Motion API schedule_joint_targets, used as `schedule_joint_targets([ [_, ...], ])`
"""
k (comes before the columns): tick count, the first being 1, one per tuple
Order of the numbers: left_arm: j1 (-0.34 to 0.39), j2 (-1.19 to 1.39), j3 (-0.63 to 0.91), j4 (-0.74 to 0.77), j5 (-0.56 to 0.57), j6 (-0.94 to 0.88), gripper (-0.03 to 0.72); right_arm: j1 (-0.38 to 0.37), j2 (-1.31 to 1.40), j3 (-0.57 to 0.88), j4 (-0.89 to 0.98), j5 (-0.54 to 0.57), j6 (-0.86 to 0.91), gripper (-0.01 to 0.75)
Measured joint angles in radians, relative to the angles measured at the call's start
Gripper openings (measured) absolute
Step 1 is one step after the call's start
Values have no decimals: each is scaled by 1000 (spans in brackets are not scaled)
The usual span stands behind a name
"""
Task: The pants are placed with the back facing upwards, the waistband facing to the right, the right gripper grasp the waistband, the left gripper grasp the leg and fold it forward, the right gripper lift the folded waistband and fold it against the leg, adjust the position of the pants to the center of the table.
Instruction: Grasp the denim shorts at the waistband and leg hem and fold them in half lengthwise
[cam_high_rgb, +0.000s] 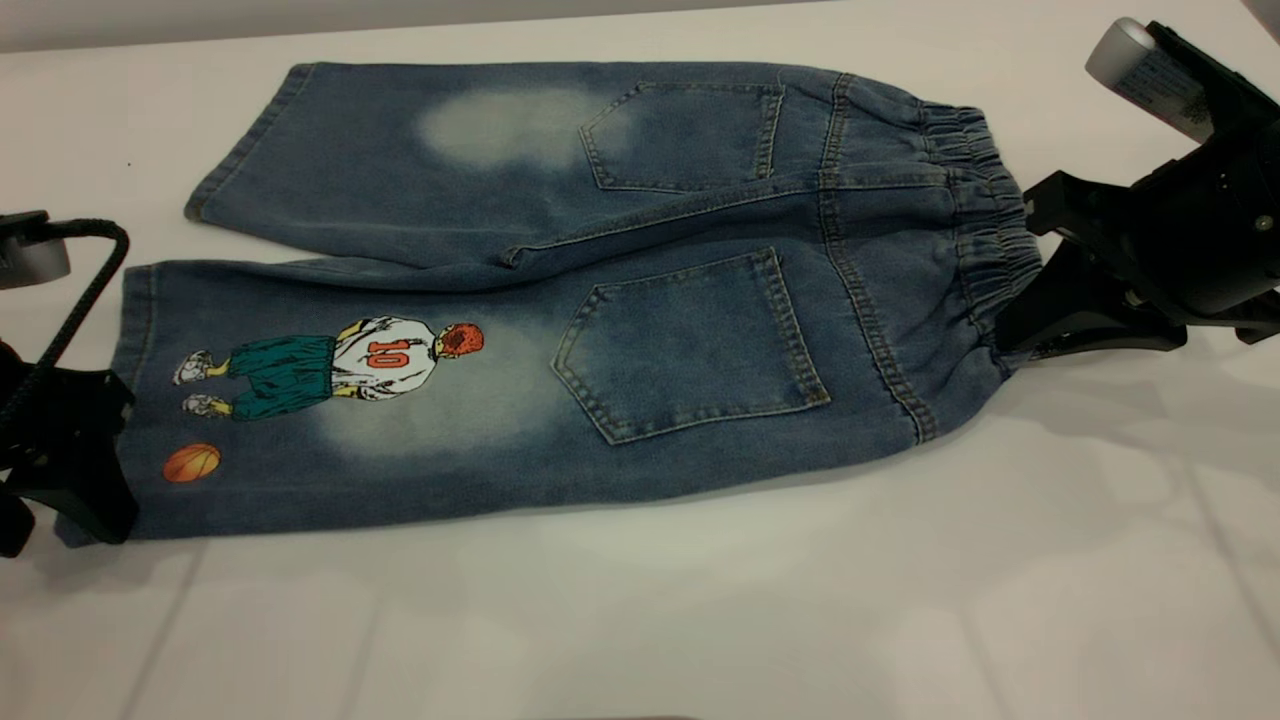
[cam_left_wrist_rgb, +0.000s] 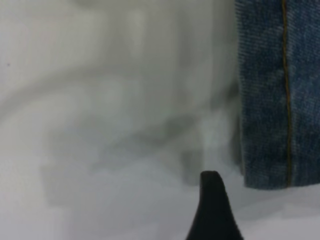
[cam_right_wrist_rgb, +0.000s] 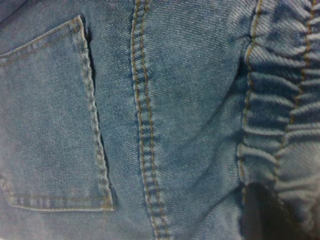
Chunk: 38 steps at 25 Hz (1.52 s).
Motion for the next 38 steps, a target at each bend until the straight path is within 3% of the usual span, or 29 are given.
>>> schedule_joint_targets([
  [3,0,0,0,0,0,-2,409,0,0,0,0,3,0,36],
  [15,0,0,0,3,-5,-2,25,0,0,0,-1,39,-1,36],
  [18,0,-4,-4,3,15,-2,18,0,0,0,-8,45,-8,36],
  [23,0,-111,-53,3,158,-2,18,0,-71,0,-106,80,20,36],
  [33,0,-518,-121,-8,435,-4,17,0,-462,8,-441,186,362,36],
  [38,0,-674,-121,-5,425,-5,17,0,-595,8,-518,200,465,36],
])
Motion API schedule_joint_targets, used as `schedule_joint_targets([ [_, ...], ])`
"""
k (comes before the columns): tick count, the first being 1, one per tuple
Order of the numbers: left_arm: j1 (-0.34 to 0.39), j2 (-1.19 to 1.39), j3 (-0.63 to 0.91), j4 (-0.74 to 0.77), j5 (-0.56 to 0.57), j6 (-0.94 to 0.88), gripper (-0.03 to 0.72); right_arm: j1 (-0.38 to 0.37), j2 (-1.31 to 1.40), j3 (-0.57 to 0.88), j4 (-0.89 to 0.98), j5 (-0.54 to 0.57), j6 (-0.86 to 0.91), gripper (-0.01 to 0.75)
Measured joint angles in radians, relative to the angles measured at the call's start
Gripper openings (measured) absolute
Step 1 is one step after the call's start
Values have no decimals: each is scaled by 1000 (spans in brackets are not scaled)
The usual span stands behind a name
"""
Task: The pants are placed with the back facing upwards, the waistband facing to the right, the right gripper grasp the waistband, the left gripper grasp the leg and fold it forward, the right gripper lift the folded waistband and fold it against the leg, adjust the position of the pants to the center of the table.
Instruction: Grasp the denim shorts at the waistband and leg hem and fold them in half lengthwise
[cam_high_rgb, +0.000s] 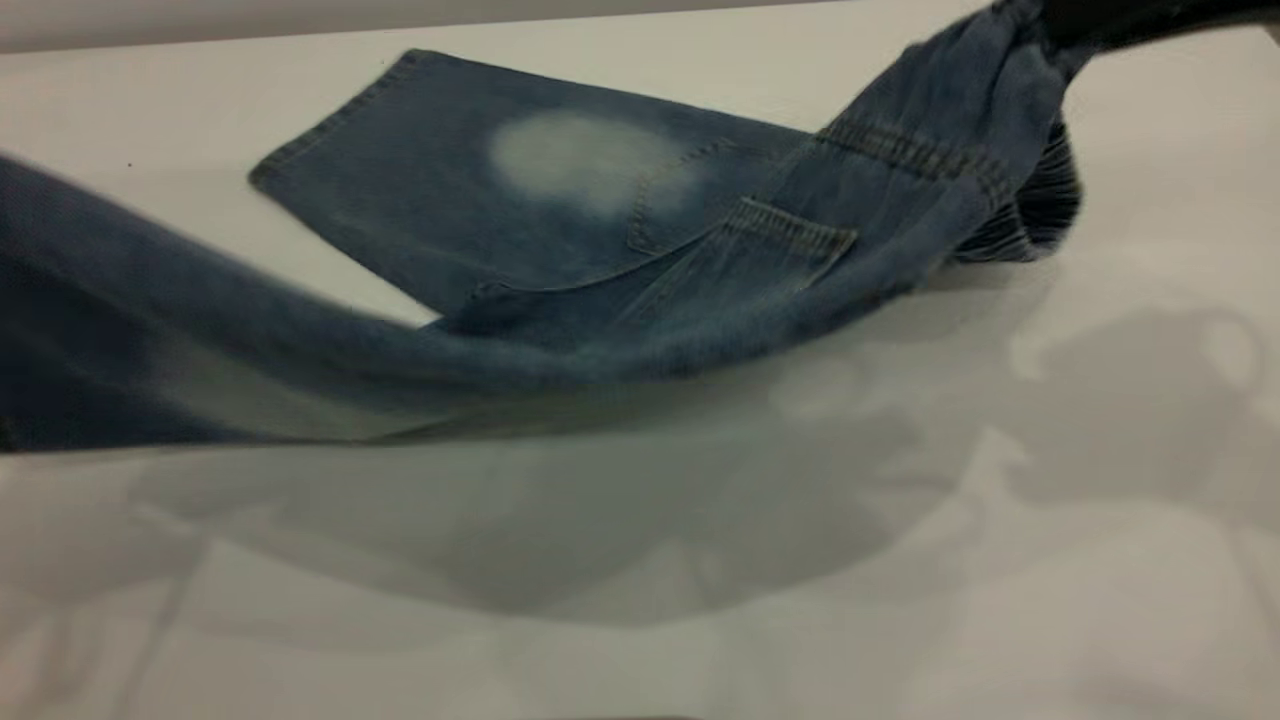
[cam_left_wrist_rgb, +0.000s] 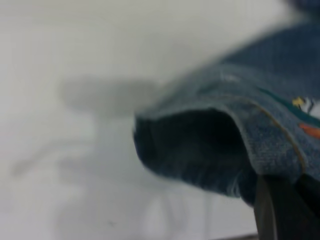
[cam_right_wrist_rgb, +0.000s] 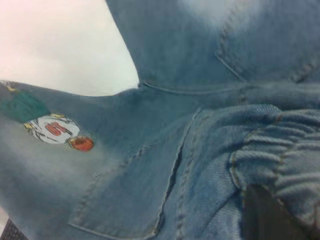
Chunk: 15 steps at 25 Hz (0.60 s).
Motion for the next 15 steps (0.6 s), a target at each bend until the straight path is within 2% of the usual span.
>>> schedule_joint_targets([
  [4,0,18,0,0,-121,0,17,0,35,2,-7,-42,10,36],
  [9,-3,135,-26,-17,-326,0,17,0,118,2,19,-194,17,36],
  [15,-86,316,-111,-49,-502,34,17,0,169,2,92,-344,9,36],
])
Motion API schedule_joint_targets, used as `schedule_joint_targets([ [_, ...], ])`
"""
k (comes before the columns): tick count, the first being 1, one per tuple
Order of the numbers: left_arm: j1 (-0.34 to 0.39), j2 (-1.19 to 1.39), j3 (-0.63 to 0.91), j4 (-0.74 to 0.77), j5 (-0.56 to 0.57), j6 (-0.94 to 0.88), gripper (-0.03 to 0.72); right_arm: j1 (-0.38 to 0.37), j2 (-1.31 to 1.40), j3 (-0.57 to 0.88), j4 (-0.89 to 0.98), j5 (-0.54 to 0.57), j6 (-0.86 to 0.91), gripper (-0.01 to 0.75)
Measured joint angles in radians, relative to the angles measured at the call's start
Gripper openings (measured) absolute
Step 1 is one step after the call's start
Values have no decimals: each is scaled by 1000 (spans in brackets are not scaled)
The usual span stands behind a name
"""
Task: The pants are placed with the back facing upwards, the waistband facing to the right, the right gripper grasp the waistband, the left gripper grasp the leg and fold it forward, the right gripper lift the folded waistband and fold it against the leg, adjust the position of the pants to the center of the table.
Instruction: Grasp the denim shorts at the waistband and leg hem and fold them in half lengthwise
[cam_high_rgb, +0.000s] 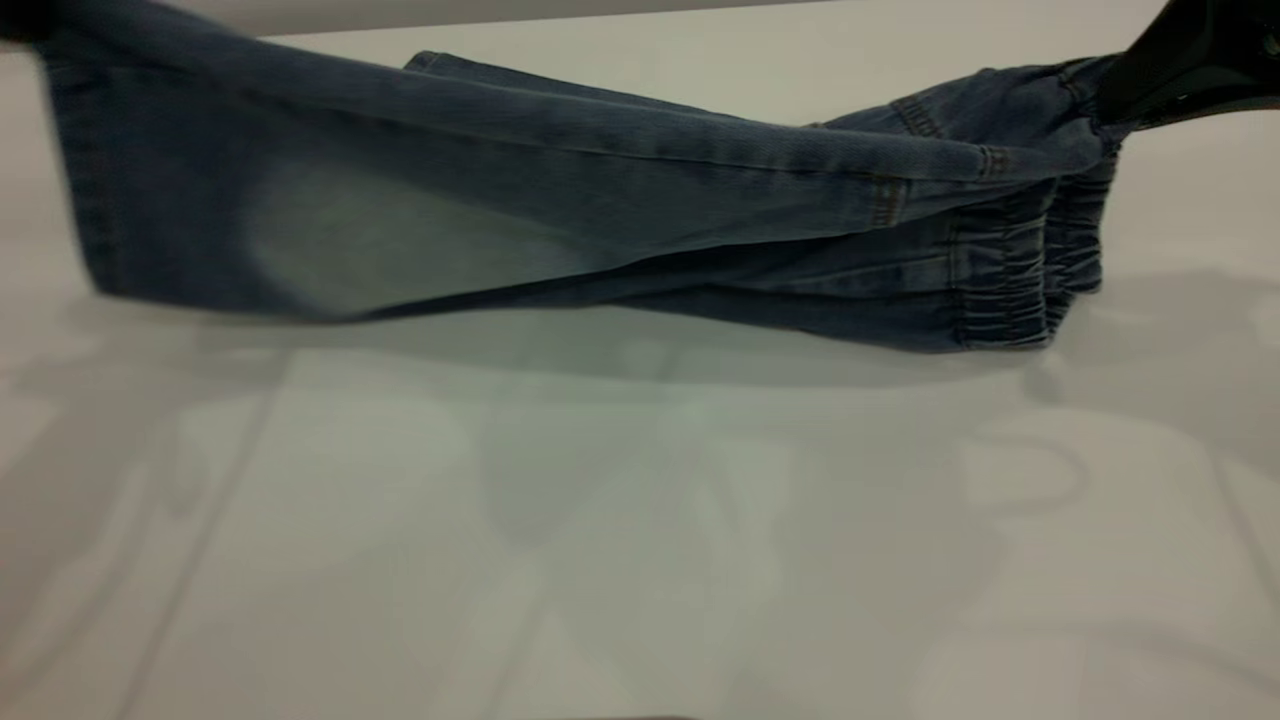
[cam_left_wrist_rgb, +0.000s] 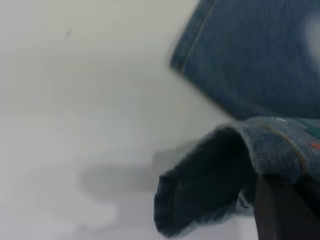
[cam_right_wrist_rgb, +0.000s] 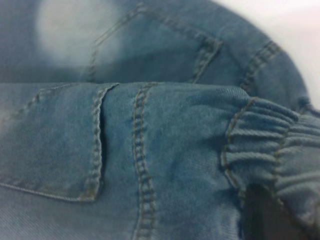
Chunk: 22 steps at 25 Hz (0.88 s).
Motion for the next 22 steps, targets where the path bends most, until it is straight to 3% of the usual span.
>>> schedule_joint_targets([
  [9,-100,264,-160,-3,-214,84,17,0,66,-8,221,-66,-257,36],
  [15,-115,389,-220,13,-377,96,17,0,131,-48,423,-77,-483,36],
  [22,-115,491,-220,91,-592,107,17,0,235,-142,469,-94,-644,36],
])
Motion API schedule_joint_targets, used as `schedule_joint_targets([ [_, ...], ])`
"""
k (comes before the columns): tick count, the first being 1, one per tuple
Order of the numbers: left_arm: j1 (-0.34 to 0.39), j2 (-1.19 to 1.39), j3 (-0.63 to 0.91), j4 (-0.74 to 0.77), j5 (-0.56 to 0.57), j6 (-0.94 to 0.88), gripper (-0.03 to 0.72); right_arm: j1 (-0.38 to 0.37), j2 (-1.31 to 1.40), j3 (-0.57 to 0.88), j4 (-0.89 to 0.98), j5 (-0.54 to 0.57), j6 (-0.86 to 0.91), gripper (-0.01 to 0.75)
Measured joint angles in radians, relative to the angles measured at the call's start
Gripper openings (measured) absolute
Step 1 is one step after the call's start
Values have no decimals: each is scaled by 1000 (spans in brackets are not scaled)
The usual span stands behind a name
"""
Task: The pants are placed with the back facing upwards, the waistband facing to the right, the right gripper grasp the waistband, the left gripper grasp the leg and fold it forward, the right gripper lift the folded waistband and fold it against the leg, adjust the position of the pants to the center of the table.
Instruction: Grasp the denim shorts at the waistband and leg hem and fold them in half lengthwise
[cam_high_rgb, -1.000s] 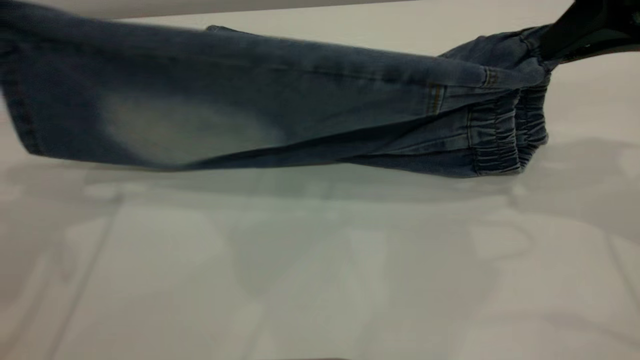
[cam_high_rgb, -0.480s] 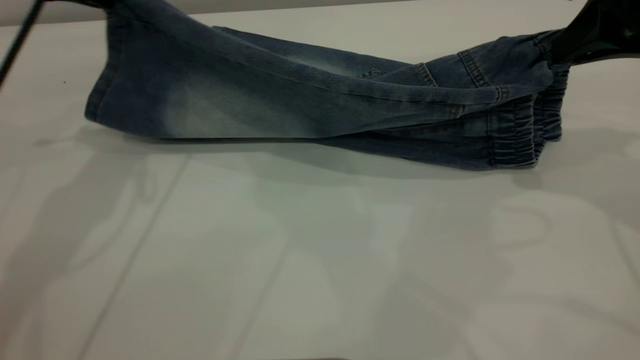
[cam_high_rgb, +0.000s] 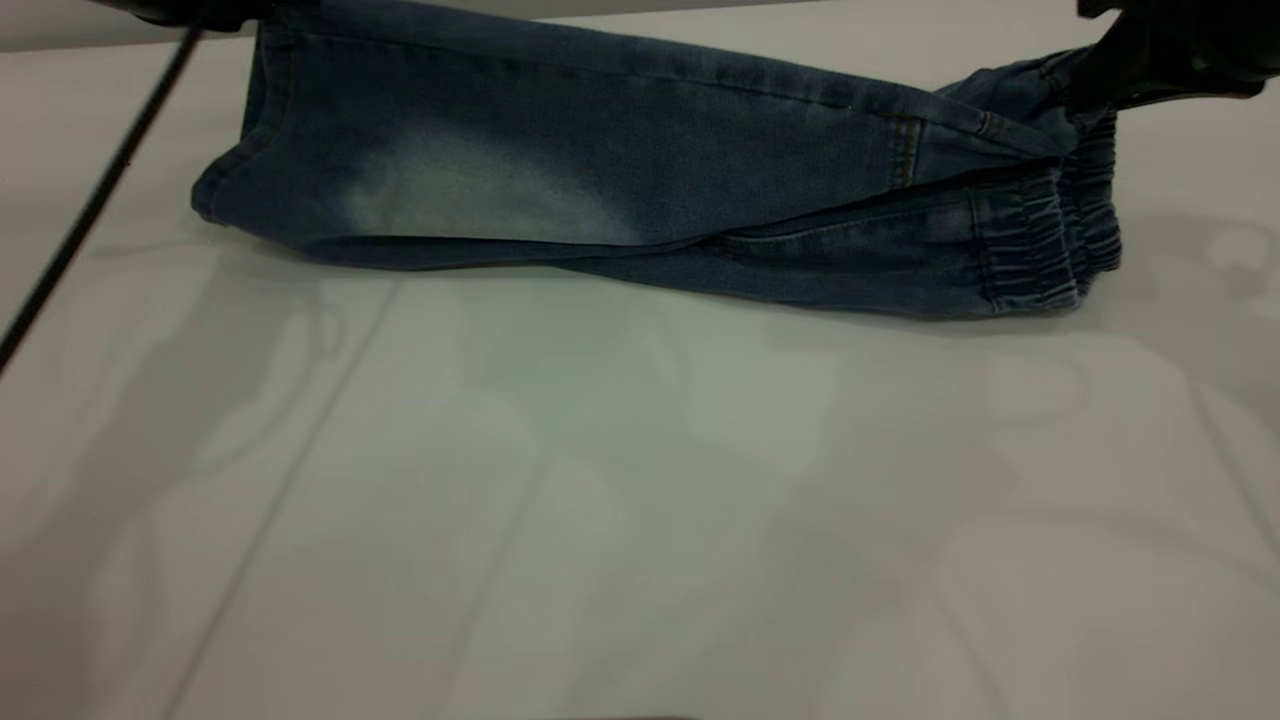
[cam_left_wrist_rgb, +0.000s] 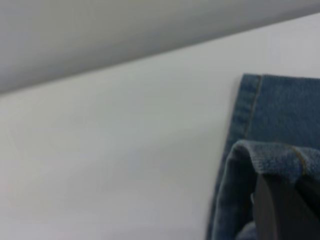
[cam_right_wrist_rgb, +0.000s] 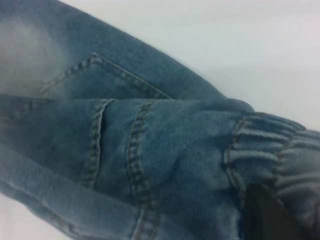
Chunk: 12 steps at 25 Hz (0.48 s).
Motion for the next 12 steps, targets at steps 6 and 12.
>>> schedule_joint_targets([
  [6,0,78,-7,198,-216,0,20,0,56,-53,2,-23,-93,39],
  [12,0,167,-7,254,-510,1,57,0,58,-71,5,-97,-109,154],
])
